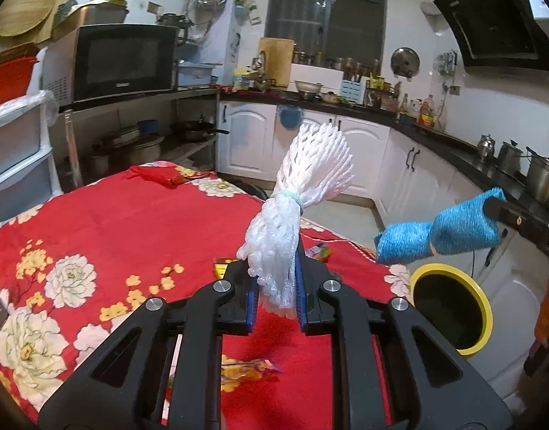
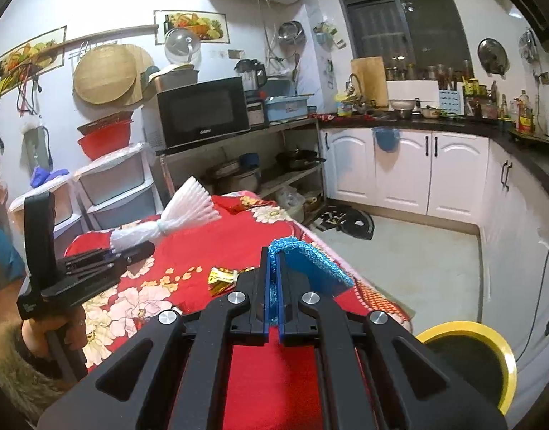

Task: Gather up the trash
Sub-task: 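Carry the foam net and blue sponge over the trash bin with both tools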

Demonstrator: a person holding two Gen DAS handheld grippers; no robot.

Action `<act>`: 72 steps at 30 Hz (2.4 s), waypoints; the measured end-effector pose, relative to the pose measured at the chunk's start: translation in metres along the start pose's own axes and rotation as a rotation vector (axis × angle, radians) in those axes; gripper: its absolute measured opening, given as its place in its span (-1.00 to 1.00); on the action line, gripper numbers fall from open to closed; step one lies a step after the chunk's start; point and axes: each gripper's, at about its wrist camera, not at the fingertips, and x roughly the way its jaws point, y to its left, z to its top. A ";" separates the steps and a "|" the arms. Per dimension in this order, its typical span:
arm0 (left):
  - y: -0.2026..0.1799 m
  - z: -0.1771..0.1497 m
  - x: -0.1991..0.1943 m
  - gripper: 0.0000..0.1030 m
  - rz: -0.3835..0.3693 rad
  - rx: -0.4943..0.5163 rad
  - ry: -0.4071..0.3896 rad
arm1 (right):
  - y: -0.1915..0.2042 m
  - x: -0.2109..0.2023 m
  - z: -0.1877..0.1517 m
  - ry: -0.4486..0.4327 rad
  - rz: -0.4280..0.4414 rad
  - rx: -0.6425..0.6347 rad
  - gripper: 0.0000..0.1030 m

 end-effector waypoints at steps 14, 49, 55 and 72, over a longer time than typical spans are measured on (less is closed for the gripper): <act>-0.055 0.005 0.014 -0.79 -0.091 0.073 -0.002 | -0.042 -0.042 -0.001 -0.055 -0.098 0.045 -0.94; -0.171 -0.008 0.046 -0.79 -0.263 0.217 0.043 | -0.118 -0.117 -0.024 -0.112 -0.300 0.187 -0.94; -0.183 -0.013 0.052 -0.79 -0.280 0.235 0.059 | -0.124 -0.121 -0.029 -0.108 -0.323 0.203 -0.94; -0.212 -0.039 0.080 -0.79 -0.311 0.268 0.148 | -0.142 -0.108 -0.049 -0.029 -0.373 0.228 -0.94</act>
